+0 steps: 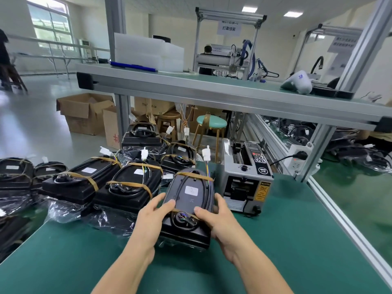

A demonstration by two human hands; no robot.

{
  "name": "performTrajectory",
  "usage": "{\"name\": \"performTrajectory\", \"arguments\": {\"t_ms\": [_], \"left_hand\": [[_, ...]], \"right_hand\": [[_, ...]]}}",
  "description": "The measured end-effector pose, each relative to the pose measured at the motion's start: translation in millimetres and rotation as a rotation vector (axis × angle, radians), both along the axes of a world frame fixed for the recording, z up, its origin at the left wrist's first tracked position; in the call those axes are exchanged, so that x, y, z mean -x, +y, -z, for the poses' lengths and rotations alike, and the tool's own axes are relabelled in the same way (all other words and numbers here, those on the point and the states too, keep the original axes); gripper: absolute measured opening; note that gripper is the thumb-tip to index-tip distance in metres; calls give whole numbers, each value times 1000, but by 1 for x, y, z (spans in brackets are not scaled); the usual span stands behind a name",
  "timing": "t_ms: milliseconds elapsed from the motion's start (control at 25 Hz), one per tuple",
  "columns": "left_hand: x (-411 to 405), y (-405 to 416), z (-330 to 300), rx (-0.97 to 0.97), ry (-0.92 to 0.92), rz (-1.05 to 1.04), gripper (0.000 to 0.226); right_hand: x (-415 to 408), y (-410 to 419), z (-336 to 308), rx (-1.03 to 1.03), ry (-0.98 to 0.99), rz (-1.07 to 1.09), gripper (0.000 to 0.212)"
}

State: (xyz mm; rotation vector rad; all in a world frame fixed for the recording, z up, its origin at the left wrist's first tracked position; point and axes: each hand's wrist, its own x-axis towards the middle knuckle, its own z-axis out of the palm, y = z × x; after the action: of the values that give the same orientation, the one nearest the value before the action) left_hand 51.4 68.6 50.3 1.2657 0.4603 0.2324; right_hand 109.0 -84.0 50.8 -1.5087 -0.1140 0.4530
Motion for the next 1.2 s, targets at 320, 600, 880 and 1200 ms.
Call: {"name": "performTrajectory", "arguments": {"t_ms": [320,600,880,1200], "left_hand": [[-14,-5,25,-432,196,-23,54],[-12,-19,35,-1239,147,-59,53],[-15,-27,48,-1411,113,-1,50],[-19,-24,52,-1430,115,-16,43]], "right_hand": [[-11,26,20,42,138,143,18],[-11,47,23,160,43,226,30],[-14,55,24,269,22,137,52],[-25,52,33,525,-52,29,65]]}}
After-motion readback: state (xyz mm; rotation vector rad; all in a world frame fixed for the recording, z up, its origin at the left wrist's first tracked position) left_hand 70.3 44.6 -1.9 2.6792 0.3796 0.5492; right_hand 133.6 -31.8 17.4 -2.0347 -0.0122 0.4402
